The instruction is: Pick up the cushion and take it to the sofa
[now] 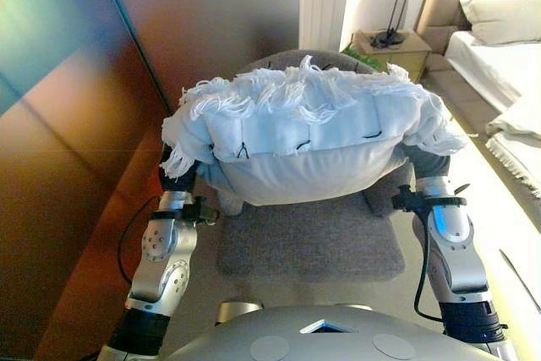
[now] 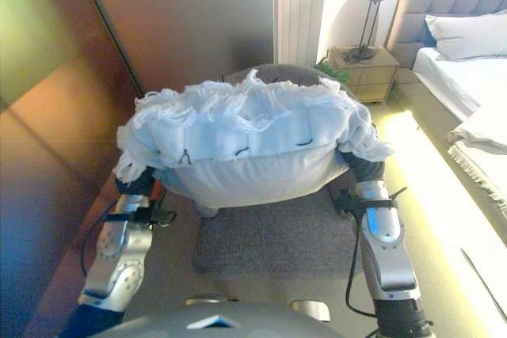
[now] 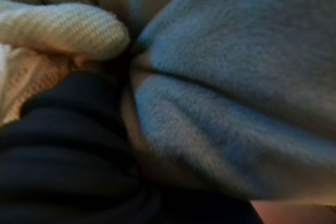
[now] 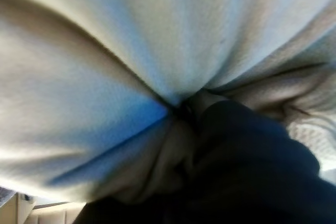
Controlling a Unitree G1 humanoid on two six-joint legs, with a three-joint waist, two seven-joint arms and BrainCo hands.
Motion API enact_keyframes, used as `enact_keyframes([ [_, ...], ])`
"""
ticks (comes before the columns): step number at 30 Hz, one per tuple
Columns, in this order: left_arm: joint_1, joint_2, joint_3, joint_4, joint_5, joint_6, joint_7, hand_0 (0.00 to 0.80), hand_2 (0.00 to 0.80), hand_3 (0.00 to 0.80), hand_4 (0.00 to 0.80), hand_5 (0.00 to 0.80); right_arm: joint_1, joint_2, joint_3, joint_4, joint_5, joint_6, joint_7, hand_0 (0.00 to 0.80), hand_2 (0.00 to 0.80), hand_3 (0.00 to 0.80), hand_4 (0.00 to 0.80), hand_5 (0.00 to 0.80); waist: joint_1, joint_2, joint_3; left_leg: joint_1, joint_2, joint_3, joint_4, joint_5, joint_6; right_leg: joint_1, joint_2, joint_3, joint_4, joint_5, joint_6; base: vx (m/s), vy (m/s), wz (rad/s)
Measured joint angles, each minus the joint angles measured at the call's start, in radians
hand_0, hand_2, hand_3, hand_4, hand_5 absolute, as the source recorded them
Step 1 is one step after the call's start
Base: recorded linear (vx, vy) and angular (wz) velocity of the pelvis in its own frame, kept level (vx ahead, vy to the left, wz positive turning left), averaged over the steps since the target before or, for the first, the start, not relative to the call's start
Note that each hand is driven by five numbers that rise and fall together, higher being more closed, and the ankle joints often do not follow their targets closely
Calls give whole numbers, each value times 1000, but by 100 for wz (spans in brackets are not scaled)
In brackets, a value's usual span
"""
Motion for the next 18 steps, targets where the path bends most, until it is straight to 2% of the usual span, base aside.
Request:
enact_keyframes([
  [2,-3,17,12,1,-9,-31,1,800,800,800,800,800,-19,5,21,12,0,-15,-4,800,800,800,800,800,12,-43,56,-68,-14,-2,183,-23,-23,-34,-30,34,101,-47,-24,-99,-124,-29],
  [3,-3,19,20,3,-13,-38,1,800,800,800,800,800,-19,2,32,12,-1,-18,-8,800,800,800,800,800,33,-58,82,-111,-27,0,282,-10,-38,-48,-37,55,140,-62,-29,-72,-28,-41],
  [4,-4,18,20,7,-16,-46,2,800,800,800,800,800,-20,-3,41,12,-3,-29,-11,800,800,800,800,800,49,-63,97,-144,-27,0,347,5,-48,-56,-46,58,162,-70,-36,-4,20,-25],
  [5,-8,17,15,14,-16,-64,2,800,800,800,800,800,-23,-6,50,12,-4,-45,-17,800,800,800,800,800,50,-67,111,-165,-24,1,383,15,-41,-62,-48,59,180,-79,-42,104,42,-5],
  [6,-8,18,7,21,-16,-85,3,800,800,800,800,800,-32,-16,55,13,-5,-55,-24,800,800,800,800,800,51,-60,128,-168,-25,-3,381,11,-38,-71,-47,60,199,-84,-48,214,40,0],
  [8,-11,18,-6,27,-16,-106,5,800,800,800,800,800,-50,-31,55,13,-5,-67,-39,800,800,800,800,800,48,-22,146,-167,-32,4,367,-29,-53,-100,-44,71,236,-88,-50,375,37,-7],
  [9,-18,18,-6,28,-16,-111,10,800,800,800,800,800,-64,-39,59,15,-5,-67,-48,800,800,800,800,800,48,-4,152,-166,-26,5,335,-47,-76,-119,-30,90,244,-87,-52,403,38,-11],
  [11,-72,20,-6,50,-17,-122,28,800,800,800,800,800,-101,-64,63,23,-4,-67,-59,800,800,800,800,800,53,29,172,-168,8,0,269,-67,-96,-146,10,116,248,-78,-62,420,52,-5],
  [12,-102,23,-7,62,-17,-124,46,800,800,800,800,800,-124,-66,68,32,-2,-67,-63,800,800,800,800,800,57,39,180,-170,24,-6,245,-68,-93,-156,26,147,249,-69,-57,503,68,-15],
  [13,-130,26,-7,77,-17,-124,63,800,800,800,800,800,-143,-59,74,45,-2,-66,-68,800,800,800,800,800,64,38,192,-165,22,-4,247,-69,-90,-165,35,183,248,-68,-56,463,64,-31],
  [14,-145,27,-6,80,-17,-124,77,800,800,800,800,800,-153,-58,82,47,-1,-66,-73,800,800,800,800,800,75,47,197,-165,21,-4,257,-73,-85,-161,46,217,221,-54,-40,488,73,-51],
  [15,-153,24,-5,78,-18,-125,87,800,800,800,800,800,-159,-62,88,47,-1,-66,-77,800,800,800,800,800,95,65,203,-170,29,3,257,-95,-48,-152,73,240,226,-47,-31,430,72,-65],
  [16,-164,34,0,78,-17,-125,93,800,800,800,800,800,-167,-62,95,48,-1,-63,-80,800,800,800,800,800,118,78,215,-161,42,21,268,-97,-3,-169,91,253,350,-84,-38,385,73,-71],
  [17,-163,57,10,77,-18,-125,101,800,800,800,800,800,-167,-58,107,46,0,-61,-80,800,800,800,800,800,138,55,206,-160,35,49,277,-104,13,-155,79,255,435,-139,-33,361,87,-58],
  [18,-164,71,23,74,-18,-126,106,800,800,800,800,800,-177,-58,120,45,0,-61,-78,800,800,800,800,800,146,21,203,-154,16,62,287,-108,28,-121,54,252,422,-158,-42,377,114,-43],
])
